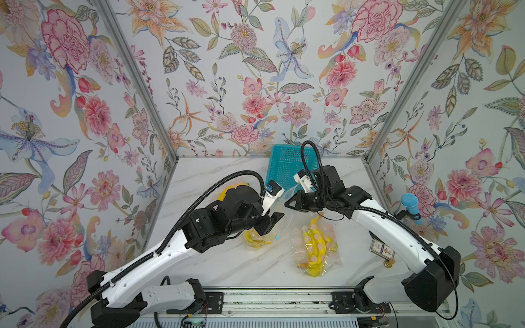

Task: Open the zip-top bag and take out the banana
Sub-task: Open the zipper of the food storage bag at the center of the board.

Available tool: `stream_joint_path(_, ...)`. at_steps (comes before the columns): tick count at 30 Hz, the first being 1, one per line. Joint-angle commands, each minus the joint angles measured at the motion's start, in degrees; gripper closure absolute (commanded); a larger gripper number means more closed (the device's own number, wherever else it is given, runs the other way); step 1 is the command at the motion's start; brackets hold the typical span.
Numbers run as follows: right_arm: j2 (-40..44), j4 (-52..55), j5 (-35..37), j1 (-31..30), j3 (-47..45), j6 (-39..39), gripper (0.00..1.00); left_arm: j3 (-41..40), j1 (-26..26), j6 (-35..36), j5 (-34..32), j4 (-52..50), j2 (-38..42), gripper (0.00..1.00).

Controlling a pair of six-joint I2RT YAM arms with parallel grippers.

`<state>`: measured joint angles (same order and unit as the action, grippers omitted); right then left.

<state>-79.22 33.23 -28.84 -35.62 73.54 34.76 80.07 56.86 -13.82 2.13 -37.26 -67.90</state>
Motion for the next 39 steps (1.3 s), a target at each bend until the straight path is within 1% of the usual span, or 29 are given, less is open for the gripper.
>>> stream_joint_path(1,2.2,-3.6,1.2,-2.0,0.1,0.7,1.00,2.9,-0.8,-2.2,-0.2,-1.8,-5.6,0.39)
stream_joint_path(3,2.7,-5.5,1.3,-3.4,-0.4,1.4,1.00,4.4,-1.2,-2.8,-0.6,-3.1,-8.1,0.39)
stream_joint_path(8,3.3,-7.0,1.7,-4.9,-0.7,2.0,1.00,7.2,-2.1,-3.9,-5.5,-8.0,-11.2,0.39)
stream_joint_path(12,3.8,-7.0,1.8,-5.6,-1.1,1.9,1.00,8.0,-2.9,-5.0,-9.8,-10.5,-11.5,0.40)
stream_joint_path(16,4.4,-6.9,1.8,-5.8,-1.4,1.9,1.00,6.7,-3.8,-6.4,-10.9,-10.0,-10.9,0.41)
stream_joint_path(18,4.5,-7.0,1.8,-5.9,-1.5,2.0,1.00,5.8,-4.2,-6.8,-11.3,-9.8,-10.8,0.43)
stream_joint_path(21,4.9,-7.0,1.6,-6.0,-1.6,2.0,1.00,5.1,-4.6,-7.2,-10.8,-8.9,-10.7,0.52)
stream_joint_path(24,5.1,-7.0,1.4,-6.1,-1.8,2.1,1.00,4.6,-4.7,-7.1,-9.4,-7.9,-11.1,0.63)
stream_joint_path(27,5.2,-7.0,1.6,-6.2,-1.8,2.3,1.00,4.2,-5.3,-7.5,-8.0,-8.1,-11.3,0.93)
stream_joint_path(28,5.2,-6.9,1.6,-6.2,-1.6,2.3,1.00,4.0,-5.6,-8.0,-7.7,-8.5,-11.0,1.00)
stream_joint_path(31,4.2,-6.7,1.0,-6.2,0.1,2.3,1.00,4.6,-7.1,-9.8,-9.3,-12.1,-8.3,1.00)
stream_joint_path(35,0.4,-6.7,-0.2,-8.0,4.9,2.2,1.00,8.4,-10.7,-13.6,-12.6,-19.9,-2.0,1.00)
stream_joint_path(38,-6.3,-6.8,-1.3,-11.6,13.3,2.0,1.00,13.6,-11.3,-15.3,-16.7,-26.7,1.4,1.00)
stream_joint_path(39,-9.2,-6.8,-2.1,-12.8,17.5,2.1,1.00,15.8,-11.4,-15.9,-18.3,-28.9,2.2,1.00)
